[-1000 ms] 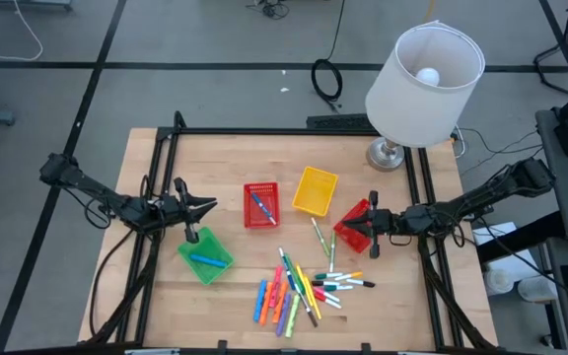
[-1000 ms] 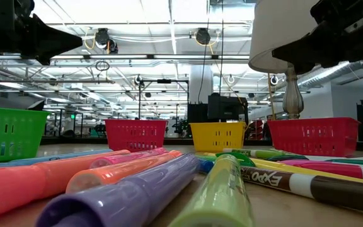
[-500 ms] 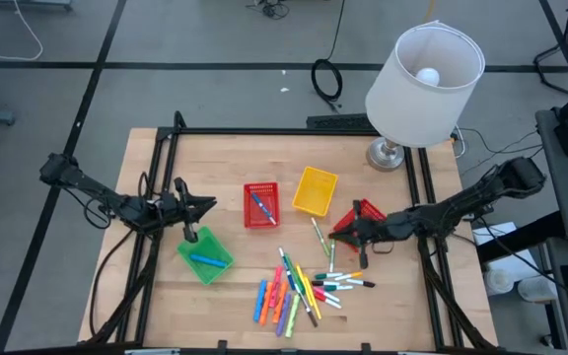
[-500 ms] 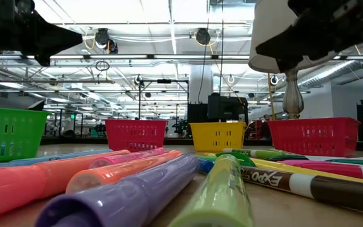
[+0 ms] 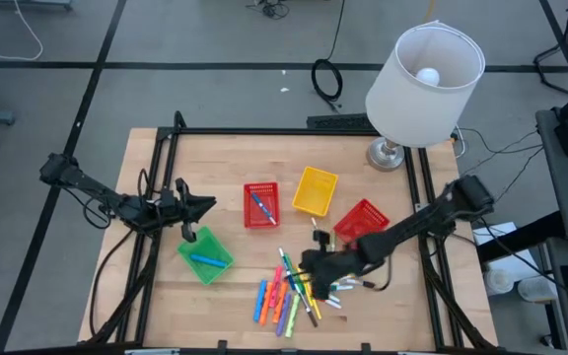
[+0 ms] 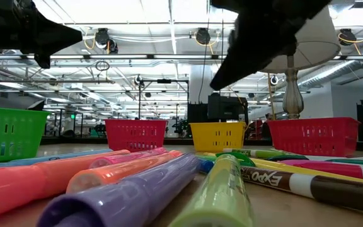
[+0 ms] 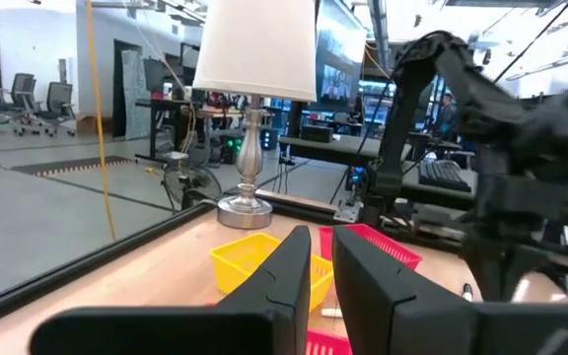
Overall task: Pick & Place Markers
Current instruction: Put the green pen into the yellow bin
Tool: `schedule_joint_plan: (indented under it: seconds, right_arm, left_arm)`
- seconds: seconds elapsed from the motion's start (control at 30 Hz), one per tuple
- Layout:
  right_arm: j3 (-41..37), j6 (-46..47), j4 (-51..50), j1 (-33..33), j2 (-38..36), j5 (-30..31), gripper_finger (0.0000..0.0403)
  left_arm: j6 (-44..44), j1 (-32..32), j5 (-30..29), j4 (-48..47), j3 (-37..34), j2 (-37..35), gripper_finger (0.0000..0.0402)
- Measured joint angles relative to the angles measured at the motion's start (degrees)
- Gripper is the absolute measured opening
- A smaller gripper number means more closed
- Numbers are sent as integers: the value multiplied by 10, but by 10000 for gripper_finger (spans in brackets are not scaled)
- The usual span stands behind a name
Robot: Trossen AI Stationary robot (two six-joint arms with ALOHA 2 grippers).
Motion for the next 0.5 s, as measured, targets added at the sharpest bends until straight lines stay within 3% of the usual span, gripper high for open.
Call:
schedule_joint_plan:
  seconds: [0.23,0.4,0.5]
  right_arm:
    - [163,15,-117,15,112,21,0]
    - [172,30,-123,-6,133,27,5]
    - [166,31,-122,-13,133,14,28]
  left_arm:
    - [0,0,1,0,0,0,56]
    - [0,0,5,0,0,0,56]
    - [-4,0,19,0,0,0,56]
